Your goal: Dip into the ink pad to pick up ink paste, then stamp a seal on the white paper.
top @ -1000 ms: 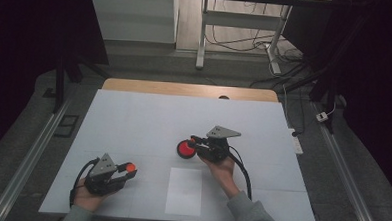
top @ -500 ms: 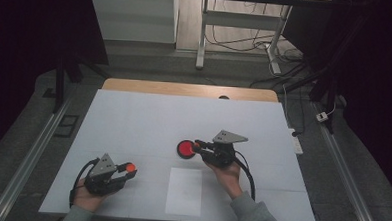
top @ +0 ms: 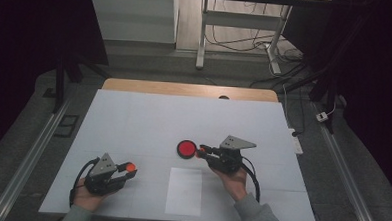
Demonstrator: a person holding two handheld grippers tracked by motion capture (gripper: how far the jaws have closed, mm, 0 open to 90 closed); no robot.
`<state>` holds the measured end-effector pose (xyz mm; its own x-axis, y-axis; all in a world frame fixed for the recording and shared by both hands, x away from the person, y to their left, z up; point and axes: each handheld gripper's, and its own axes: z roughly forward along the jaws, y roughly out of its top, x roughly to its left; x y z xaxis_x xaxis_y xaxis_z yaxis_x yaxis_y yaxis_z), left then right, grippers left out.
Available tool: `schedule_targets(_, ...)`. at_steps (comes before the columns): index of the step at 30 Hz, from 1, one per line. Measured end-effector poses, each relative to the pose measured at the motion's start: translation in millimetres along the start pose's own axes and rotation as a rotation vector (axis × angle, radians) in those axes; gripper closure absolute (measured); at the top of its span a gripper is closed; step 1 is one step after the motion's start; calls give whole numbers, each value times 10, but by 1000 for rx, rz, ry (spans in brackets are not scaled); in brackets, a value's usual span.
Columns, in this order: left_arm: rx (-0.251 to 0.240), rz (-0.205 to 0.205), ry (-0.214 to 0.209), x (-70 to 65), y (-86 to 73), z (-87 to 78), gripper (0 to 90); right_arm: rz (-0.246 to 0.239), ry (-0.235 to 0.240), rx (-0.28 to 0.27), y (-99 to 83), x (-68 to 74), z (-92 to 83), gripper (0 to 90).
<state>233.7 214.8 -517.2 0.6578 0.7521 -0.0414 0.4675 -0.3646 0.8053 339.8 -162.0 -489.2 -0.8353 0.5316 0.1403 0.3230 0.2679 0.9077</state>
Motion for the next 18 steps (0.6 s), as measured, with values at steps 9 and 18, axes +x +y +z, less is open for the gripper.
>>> schedule_targets(9,-2,-1,0,3,1,6,645,-11,17,-5,-9,53,-92,723)
schedule_targets(18,-3,-2,2,7,-1,2,645,-29,48,6,-13,143,-137,723)
